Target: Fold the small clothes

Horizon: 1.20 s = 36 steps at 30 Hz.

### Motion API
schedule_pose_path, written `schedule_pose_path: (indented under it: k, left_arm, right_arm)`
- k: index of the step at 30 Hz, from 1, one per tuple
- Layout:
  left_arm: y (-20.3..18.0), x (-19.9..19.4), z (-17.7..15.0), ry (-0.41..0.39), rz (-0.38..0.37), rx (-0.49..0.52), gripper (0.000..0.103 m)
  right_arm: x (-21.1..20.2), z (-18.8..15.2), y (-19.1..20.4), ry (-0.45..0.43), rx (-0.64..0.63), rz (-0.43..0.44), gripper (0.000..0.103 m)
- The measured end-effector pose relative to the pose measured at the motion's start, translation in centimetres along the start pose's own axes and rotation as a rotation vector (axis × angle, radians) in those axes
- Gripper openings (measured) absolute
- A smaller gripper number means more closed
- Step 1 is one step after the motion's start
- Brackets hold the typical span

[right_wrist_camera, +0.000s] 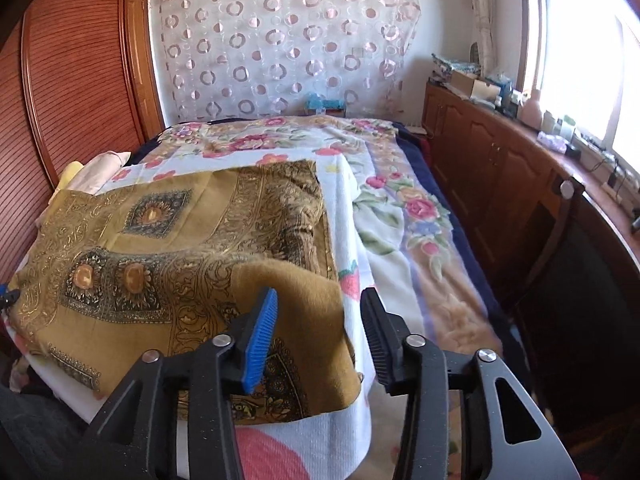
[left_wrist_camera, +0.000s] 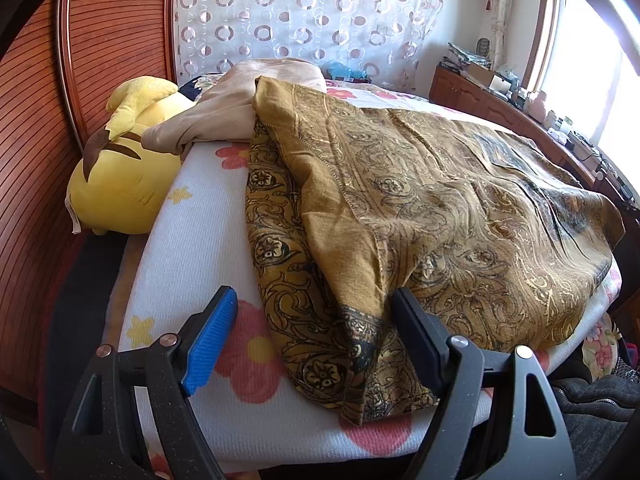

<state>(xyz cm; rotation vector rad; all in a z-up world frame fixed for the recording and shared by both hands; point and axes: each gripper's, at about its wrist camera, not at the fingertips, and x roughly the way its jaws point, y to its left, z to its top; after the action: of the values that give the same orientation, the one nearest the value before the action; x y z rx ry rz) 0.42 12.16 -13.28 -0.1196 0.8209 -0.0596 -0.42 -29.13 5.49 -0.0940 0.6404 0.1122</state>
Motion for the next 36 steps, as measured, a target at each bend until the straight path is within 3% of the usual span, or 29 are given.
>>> schedule_pose_path:
  k: [6,15,22,32,36]
  left_arm:
    - [-0.1,-0.3,-0.2,-0.001,-0.004,-0.003,0.080]
    - [-0.1,-0.5,-0.4,-0.003,-0.016,-0.012,0.080]
    - [-0.2,-0.5,-0.5,-0.004,-0.008,-0.011,0.080]
    - [-0.3,-0.5,-0.5,-0.012,-0.001,-0.005,0.080]
    - [-0.3,-0.5,-0.5,-0.015,0.002,0.000,0.080]
  right_arm:
    - [-0.6,-0.1,1.5,-0.036,-0.016,0.024,0.054]
    - [1.4,-1.1,3.9,-0.011,-0.083,0.070,0.061]
    - [2.9,3.0,1.9,-0.032,-0.052,0.078,0.061]
    - [13.7,10.3,1.5,0.183,-0.039,0.138,0.060]
    - [18.9,11.4,1.2,0.265,-0.015,0.100,0.060]
